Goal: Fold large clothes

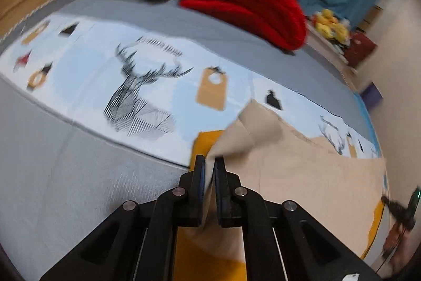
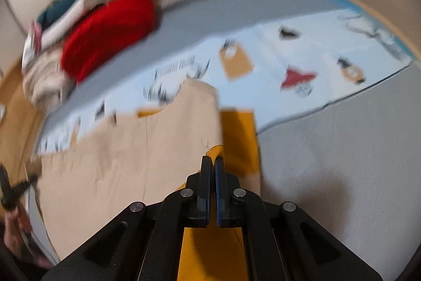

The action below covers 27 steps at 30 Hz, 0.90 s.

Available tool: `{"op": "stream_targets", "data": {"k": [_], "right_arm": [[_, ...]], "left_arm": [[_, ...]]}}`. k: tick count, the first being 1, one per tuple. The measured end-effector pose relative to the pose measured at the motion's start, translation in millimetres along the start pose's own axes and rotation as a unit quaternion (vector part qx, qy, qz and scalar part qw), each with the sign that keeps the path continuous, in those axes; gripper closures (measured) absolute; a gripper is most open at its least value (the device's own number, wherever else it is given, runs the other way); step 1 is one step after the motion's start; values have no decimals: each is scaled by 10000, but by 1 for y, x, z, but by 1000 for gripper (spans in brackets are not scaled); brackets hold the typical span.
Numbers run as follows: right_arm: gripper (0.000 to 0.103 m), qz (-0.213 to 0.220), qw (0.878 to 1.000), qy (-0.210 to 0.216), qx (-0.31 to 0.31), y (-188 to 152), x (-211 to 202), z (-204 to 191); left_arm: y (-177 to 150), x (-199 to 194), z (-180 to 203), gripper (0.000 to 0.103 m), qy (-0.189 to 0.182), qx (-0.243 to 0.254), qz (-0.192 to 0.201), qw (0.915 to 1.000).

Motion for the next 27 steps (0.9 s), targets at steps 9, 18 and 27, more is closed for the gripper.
{"op": "stream_targets", "data": {"k": [9, 18, 27], "right_arm": [[85, -994, 9944, -352, 108, -32, 34, 17], [78, -1498, 9866, -590, -272, -62, 38, 20], [101, -864, 9953, -445, 2, -39, 19, 25]], "left_arm": [[-15, 5, -42, 60, -124, -928, -611, 9937], [-37, 32, -30, 69, -105, -722, -1000, 9923], [0, 22, -24, 101, -391, -853, -241, 9953]]}}
Point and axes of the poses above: each gripper's, at about its wrist camera, not at the fingertips, and x roughly the way its jaws point, z to its right, y to its top, the point moved 7 cm from there along x, roughly the way its jaws point, and after that the axes turned 6 degrees about z, right-handed, at the moved point
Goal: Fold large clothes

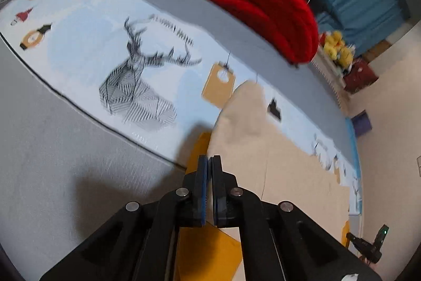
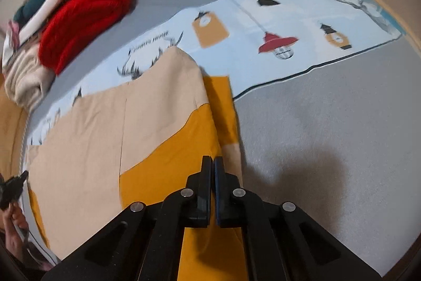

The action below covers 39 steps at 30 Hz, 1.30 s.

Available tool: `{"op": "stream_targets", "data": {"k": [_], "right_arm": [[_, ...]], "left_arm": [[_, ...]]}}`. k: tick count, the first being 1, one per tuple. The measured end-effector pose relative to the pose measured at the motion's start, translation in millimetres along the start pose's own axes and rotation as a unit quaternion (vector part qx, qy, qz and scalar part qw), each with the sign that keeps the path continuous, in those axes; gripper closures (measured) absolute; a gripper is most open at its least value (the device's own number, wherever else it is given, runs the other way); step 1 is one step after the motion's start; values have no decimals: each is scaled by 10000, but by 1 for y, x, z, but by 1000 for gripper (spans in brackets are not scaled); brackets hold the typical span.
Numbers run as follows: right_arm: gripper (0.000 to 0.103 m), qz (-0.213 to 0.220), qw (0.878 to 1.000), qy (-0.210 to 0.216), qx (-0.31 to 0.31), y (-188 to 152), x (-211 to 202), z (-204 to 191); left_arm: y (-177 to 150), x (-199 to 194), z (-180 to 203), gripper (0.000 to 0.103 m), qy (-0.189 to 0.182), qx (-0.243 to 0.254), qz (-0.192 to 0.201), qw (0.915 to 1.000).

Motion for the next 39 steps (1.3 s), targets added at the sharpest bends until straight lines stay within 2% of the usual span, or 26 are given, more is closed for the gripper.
{"op": "stream_targets", "data": {"k": [3, 6, 7, 8, 11, 12, 13, 16, 19, 22, 24, 27, 29, 30, 32, 35, 37, 39], "right_arm": [[101, -199, 9996, -195, 32, -5, 10, 4], [100, -266, 9994, -238, -34, -6, 14, 3], [100, -328, 9992, -239, -68, -8, 15, 2], [94, -406, 9989, -227, -89, -11, 17, 1], [87, -626, 9976, -259, -124, -18, 24, 0], [87, -623, 9976, -251, -159, -19, 24, -2], [87, -611, 9976, -255, -202, -19, 23, -3], [99, -311, 9989, -249, -256, -12, 15, -8], [100, 490, 9986, -25, -219, 11, -12, -19], [100, 786, 9968, -94, -97, 20, -21, -18], [100, 701, 9974, -146, 23, 20, -16, -16], [100, 472, 9986, -234, 62, 17, -4, -14], [99, 80, 9994, -335, 67, 9, 12, -10], [99, -71, 9989, -448, 88, 5, 16, -6], [90, -105, 9987, -468, 177, 4, 12, 1], [88, 27, 9990, -451, 25, 5, -5, 3], [84, 6, 9984, -475, -323, -2, -13, 1], [82, -320, 9961, -261, -778, -21, -13, -6]], "left_arm": [[-1, 0, -6, 98, 95, -63, -68, 9999], [-10, 4, -18, 62, 189, -231, -399, 9988], [-17, 8, -21, 61, 174, -267, -634, 9975], [-26, 12, -22, 61, 151, -262, -838, 9960], [-46, 23, -16, 66, 55, -67, -1270, 9919], [-52, 25, -12, 79, 14, 75, -1359, 9907], [-55, 26, -7, 98, 22, 276, -1385, 9900], [-48, 15, 5, 101, 91, 675, -1022, 9924], [-27, -4, 12, 101, -96, 605, -373, 9974], [-24, -5, 11, 101, -35, 575, -234, 9981], [-26, 0, 9, 101, 47, 584, -307, 9978], [-33, 10, 0, 92, 376, 489, -544, 9966], [-37, 11, -12, 87, 620, 297, -757, 9948], [-40, 12, -13, 83, 608, 207, -835, 9944], [-39, 2, -10, 83, 527, 263, -803, 9950], [-42, -20, 12, 82, 294, 824, -699, 9937], [-58, -26, 25, 76, 0, 1183, -971, 9882], [-87, -25, 34, 71, -239, 1588, -1495, 9756]]}}
Point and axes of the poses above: each gripper's, at about its wrist camera, not at the fingertips, and x roughly the way its jaws point, z to its right, y to its top, the point moved 7 cm from there along x, roughly the way its jaws point, and after that the axes turned 6 degrees about z, right-handed, at the moved point
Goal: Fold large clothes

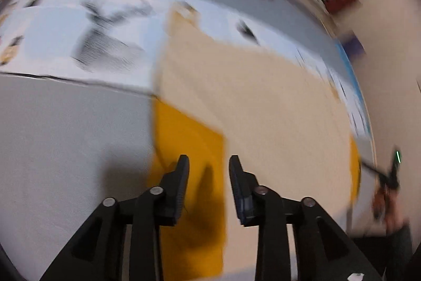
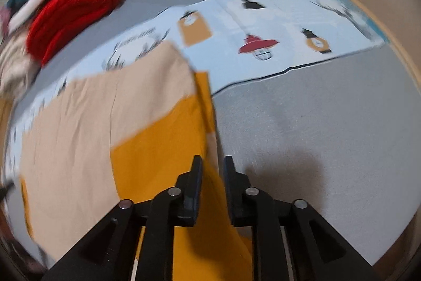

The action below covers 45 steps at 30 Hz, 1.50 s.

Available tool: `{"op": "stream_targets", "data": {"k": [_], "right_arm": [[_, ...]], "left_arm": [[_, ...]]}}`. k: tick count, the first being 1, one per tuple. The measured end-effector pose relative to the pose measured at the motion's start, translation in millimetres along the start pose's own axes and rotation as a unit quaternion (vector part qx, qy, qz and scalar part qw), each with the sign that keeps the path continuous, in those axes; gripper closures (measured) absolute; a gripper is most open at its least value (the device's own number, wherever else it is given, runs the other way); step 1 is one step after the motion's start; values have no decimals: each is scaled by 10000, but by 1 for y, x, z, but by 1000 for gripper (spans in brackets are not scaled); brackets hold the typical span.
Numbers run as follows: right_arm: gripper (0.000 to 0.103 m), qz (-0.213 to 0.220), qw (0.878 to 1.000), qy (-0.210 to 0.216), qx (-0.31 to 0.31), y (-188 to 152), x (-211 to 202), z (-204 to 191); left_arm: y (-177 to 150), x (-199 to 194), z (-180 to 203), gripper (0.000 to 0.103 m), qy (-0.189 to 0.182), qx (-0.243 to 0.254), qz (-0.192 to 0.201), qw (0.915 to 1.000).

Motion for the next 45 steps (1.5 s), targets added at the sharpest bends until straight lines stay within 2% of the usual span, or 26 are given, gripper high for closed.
{"op": "stream_targets", "data": {"k": [1, 2, 4, 6, 9, 10, 12, 14, 16, 18, 20, 22, 24, 26, 28, 31, 35, 40, 45], "right_arm": [[82, -254, 9993, 50, -262, -14, 4, -4], [81, -447, 9976, -95, -512, -27, 9, -3], [82, -877, 9898, -555, -972, -54, 20, 6], [82, -1005, 9896, -521, -890, -65, 21, 12], [82, -1017, 9917, -401, -683, -71, 13, 20], [82, -1082, 9909, -411, -684, -76, 13, 23], [82, -1211, 9886, -534, -722, -84, 13, 31], [82, -1348, 9859, -703, -703, -92, 13, 41], [82, -1506, 9818, -947, -662, -101, 11, 53], [81, -1322, 9819, -1215, -609, -98, -4, 62], [81, -622, 9891, -1243, -492, -78, -35, 59], [81, 184, 9927, -1131, -379, -60, -73, 50], [81, 1009, 9906, -890, -249, -52, -118, 34], [79, 1514, 9864, -617, -189, -55, -150, 8], [78, 1808, 9824, -408, -221, -68, -171, -13], [79, 1884, 9815, -122, -305, -91, -185, -38], [79, 1781, 9824, 214, -522, -111, -185, -85], [79, 1803, 9794, 236, -881, -125, -179, -121], [79, 1689, 9806, 208, -969, -126, -166, -135]], "left_arm": [[-17, 9, 6, 68, 41, 292, -359, 9989], [-34, 20, 6, 68, 247, 580, -719, 9954], [-70, 38, -5, 68, 741, 983, -1367, 9829], [-81, 35, -7, 68, 802, 1075, -1409, 9809], [-88, 19, -5, 68, 643, 979, -1327, 9842], [-93, 18, -8, 68, 699, 1003, -1373, 9830], [-110, 18, -22, 67, 1155, 1167, -1592, 9735], [-122, 16, -31, 66, 1484, 1111, -1725, 9674], [-123, 4, -31, 66, 1835, 1262, -1549, 9625], [-115, -16, -23, 68, 2119, 1347, -1093, 9618], [-104, -49, -3, 68, 2037, 1152, -302, 9718], [-100, -80, 22, 68, 1822, 972, 432, 9775], [-101, -99, 47, 68, 1765, 969, 796, 9763], [-107, -113, 74, 68, 1695, 1004, 1107, 9741], [-119, -120, 98, 68, 1620, 973, 1267, 9738], [-137, -123, 122, 68, 1622, 816, 1396, 9734], [-147, -117, 142, 68, 1714, 854, 1676, 9671], [-149, -99, 136, 68, 1640, 781, 1635, 9697], [-150, -84, 129, 68, 1535, 742, 1671, 9711]]}}
Point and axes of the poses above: each gripper's, at about its wrist camera, not at the fingertips, and x roughly the way its jaws point, z to its right, y to its top, the point moved 7 cm from there along x, roughly the way its jaws point, and after that the axes turned 6 degrees about z, right-handed, at the moved point
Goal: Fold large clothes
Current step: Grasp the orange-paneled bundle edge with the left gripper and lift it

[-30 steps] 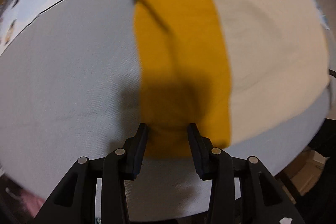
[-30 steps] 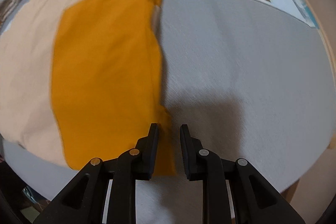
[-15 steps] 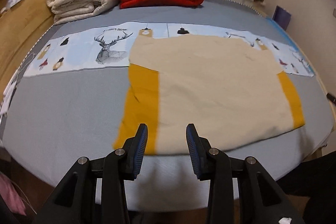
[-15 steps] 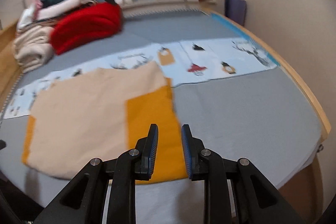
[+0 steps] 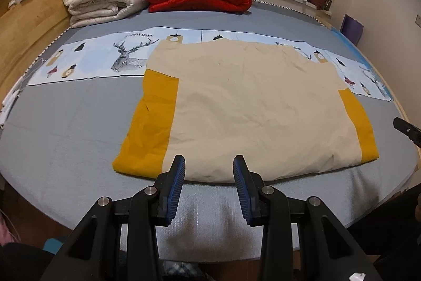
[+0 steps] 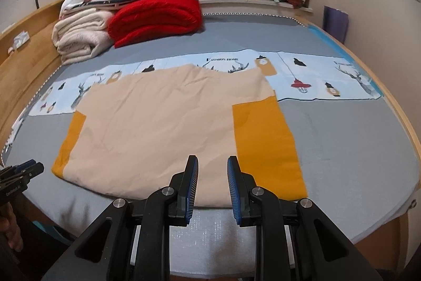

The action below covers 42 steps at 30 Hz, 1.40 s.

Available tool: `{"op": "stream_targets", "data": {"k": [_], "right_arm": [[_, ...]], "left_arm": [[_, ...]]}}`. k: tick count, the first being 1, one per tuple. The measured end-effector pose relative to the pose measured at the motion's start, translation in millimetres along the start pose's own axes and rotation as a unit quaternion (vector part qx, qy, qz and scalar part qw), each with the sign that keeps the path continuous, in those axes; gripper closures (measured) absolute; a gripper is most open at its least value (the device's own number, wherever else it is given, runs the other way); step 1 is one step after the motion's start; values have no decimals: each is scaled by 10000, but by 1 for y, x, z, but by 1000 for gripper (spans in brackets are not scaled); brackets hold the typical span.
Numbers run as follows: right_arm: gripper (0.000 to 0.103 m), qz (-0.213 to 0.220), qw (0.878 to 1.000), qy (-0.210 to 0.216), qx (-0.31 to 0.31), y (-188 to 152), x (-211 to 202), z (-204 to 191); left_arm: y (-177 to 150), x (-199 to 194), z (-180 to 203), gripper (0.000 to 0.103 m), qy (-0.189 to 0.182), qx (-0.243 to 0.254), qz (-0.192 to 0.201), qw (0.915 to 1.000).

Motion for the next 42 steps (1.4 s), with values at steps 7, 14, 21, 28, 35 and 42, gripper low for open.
{"op": "stream_targets", "data": {"k": [7, 14, 21, 28, 35, 42], "right_arm": [[79, -196, 9998, -46, -56, -4, 29, -19], [79, -346, 9989, 94, -317, -6, 53, -45], [79, -860, 9942, 348, -543, -19, 88, -77], [79, -1344, 9880, 220, -725, -40, 122, -86], [79, -1710, 9835, -23, -595, -57, 152, -71], [79, -1690, 9831, -75, -698, -58, 155, -69]], "left_arm": [[-15, 39, -21, 72, -277, -594, -185, 9977], [-40, 74, -55, 70, -829, -2090, -764, 9714], [-64, 91, -74, 51, -1027, -2869, -1173, 9452], [-59, 106, -85, 44, -1180, -3301, -891, 9323], [-50, 117, -100, 44, -1310, -3895, -606, 9097], [-33, 132, -105, 39, -1265, -4142, -288, 9009]]}}
Point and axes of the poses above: each gripper's, at about its wrist camera, not at the fingertips, and x roughly the way its jaws point, z to its right, y to its top, the point moved 7 cm from there along x, roughly the way its jaws point, and after that the axes turned 6 degrees about z, right-handed, at the moved point
